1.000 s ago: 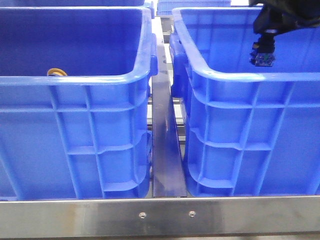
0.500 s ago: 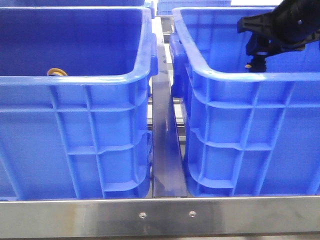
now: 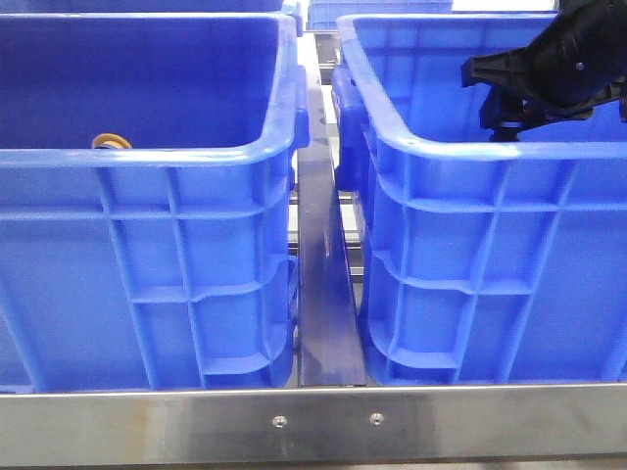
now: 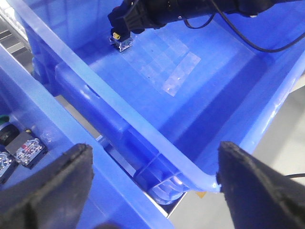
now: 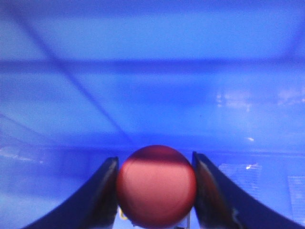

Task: Pick red and yellow buttons and place in box
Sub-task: 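Move the held red button over the empty bin with the right gripper, then lower the red button into the bin and open the right gripper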

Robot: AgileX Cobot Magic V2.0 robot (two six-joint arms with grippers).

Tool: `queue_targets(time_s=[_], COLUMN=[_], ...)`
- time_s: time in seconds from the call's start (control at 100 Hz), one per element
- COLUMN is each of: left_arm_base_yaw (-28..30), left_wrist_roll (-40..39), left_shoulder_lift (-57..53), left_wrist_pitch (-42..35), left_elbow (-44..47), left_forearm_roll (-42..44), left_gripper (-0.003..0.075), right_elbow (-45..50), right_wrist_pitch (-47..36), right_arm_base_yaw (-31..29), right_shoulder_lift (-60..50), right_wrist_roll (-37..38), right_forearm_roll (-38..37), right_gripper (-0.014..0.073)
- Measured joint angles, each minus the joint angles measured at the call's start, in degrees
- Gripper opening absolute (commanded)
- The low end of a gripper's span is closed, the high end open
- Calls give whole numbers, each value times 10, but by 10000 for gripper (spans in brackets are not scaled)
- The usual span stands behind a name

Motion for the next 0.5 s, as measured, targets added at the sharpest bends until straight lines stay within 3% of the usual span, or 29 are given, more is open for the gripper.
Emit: queue_targets(time_s=[0.22, 0.5], left_arm_base_yaw=[0, 0], left_wrist_roll=[0, 0], left_shoulder_lift=[0, 0], left_wrist_pitch=[0, 0], left_elbow=[0, 0], left_forearm_roll=[0, 0], left_gripper=[512, 512], right_elbow=[0, -2], right_wrist_pitch=[6, 6], right_arm_base_yaw=[0, 0], right_shoulder_lift=[0, 0], right_wrist_roll=[0, -1], right_forearm_roll=[0, 0], right_gripper=[559, 589])
